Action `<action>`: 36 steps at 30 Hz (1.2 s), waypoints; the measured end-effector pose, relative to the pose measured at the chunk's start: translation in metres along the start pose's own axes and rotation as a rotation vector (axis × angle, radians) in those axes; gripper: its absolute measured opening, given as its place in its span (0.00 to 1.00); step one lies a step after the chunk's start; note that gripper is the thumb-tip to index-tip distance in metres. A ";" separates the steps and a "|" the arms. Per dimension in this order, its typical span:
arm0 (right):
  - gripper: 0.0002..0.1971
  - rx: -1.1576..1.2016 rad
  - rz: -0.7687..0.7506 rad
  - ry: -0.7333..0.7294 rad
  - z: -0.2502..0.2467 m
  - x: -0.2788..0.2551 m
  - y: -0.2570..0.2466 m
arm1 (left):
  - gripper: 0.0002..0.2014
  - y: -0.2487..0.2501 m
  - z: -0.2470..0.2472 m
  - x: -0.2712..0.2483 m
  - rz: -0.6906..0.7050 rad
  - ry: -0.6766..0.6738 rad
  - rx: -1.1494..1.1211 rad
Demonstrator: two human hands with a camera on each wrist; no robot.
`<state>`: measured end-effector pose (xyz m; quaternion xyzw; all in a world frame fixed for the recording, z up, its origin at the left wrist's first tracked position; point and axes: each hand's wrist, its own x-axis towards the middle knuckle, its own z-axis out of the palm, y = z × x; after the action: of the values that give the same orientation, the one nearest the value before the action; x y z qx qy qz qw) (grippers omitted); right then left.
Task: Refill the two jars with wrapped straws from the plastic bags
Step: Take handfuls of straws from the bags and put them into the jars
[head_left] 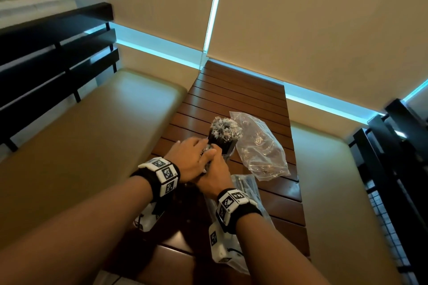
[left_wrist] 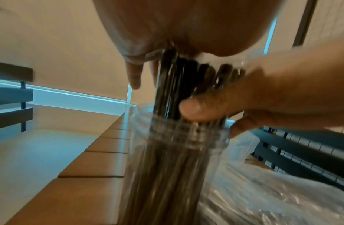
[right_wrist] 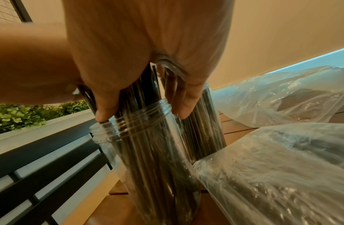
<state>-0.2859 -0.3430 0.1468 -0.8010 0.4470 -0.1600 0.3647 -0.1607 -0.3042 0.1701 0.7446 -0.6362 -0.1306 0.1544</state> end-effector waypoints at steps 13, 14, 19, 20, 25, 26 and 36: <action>0.40 -0.121 0.088 -0.135 -0.014 -0.018 0.009 | 0.36 0.006 -0.008 -0.012 0.039 -0.099 0.222; 0.35 -0.127 0.103 -0.155 -0.021 -0.023 0.011 | 0.37 0.008 -0.012 -0.014 0.051 -0.047 0.227; 0.04 -0.305 0.211 -0.165 -0.071 -0.047 0.030 | 0.21 0.047 -0.028 -0.035 0.396 0.473 0.191; 0.07 -0.358 0.256 -0.178 -0.080 -0.053 0.037 | 0.15 0.060 -0.024 -0.042 0.509 0.473 0.174; 0.07 -0.485 0.439 -0.285 -0.107 -0.082 0.065 | 0.25 0.111 0.020 -0.063 0.569 -0.168 0.310; 0.04 -0.475 0.467 -0.305 -0.110 -0.088 0.067 | 0.30 0.118 0.032 -0.065 0.551 -0.245 0.321; 0.15 -0.481 0.459 -0.699 -0.109 -0.124 0.053 | 0.14 0.146 0.070 -0.059 0.351 -0.373 0.284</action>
<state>-0.4491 -0.3060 0.1915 -0.7489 0.4872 0.3115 0.3235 -0.3293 -0.2709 0.1636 0.6005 -0.7845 -0.1462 -0.0509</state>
